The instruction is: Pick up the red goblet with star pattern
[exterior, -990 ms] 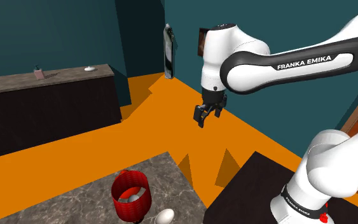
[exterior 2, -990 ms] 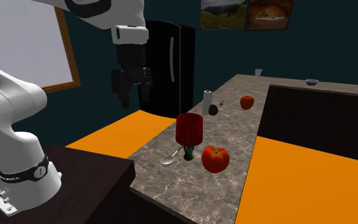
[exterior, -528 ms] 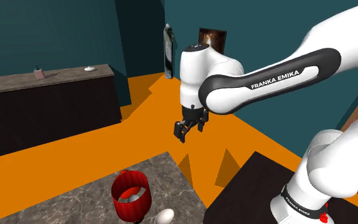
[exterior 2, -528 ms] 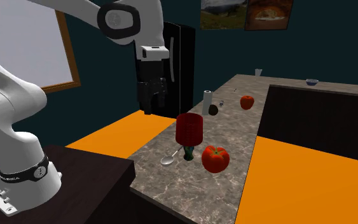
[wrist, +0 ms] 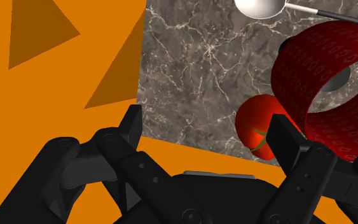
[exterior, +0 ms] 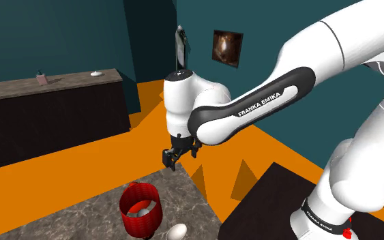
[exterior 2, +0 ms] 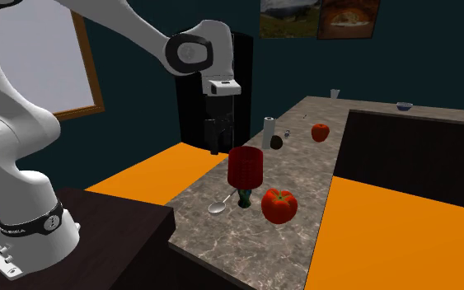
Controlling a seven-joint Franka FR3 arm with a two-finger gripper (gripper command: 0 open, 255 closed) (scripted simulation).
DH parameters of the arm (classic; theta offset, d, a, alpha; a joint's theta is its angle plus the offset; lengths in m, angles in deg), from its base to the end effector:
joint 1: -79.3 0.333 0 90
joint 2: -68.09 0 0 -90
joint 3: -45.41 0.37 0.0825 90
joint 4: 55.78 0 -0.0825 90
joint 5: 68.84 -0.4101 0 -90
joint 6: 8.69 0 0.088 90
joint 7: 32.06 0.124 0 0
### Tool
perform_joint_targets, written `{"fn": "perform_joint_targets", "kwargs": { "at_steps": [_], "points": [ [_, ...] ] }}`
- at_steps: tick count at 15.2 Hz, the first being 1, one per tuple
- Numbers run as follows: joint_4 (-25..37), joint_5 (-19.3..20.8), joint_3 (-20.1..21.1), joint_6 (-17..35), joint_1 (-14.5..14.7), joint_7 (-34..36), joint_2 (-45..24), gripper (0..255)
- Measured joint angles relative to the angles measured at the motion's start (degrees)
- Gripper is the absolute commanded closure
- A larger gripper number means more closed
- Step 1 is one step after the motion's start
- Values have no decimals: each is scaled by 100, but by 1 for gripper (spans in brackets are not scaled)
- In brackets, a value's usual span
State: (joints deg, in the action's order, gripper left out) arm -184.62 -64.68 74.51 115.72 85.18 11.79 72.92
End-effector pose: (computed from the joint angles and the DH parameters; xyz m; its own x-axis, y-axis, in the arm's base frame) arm 0.4324 0.3012 0.4189 0.9916 -0.1122 0.0649 -0.1171 -0.9901 0.0770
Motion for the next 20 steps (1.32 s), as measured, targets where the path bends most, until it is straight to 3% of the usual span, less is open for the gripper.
{"fn": "perform_joint_targets", "kwargs": {
  "at_steps": [8,17,18,20],
  "points": [
    [1286,1091,209,254,462,1289,-1902,0],
    [1434,1536,65,635,708,1697,-2554,0],
    [1426,1550,57,657,711,1707,-2571,255],
    [1424,1561,52,672,714,1713,-2584,255]
  ]
}}
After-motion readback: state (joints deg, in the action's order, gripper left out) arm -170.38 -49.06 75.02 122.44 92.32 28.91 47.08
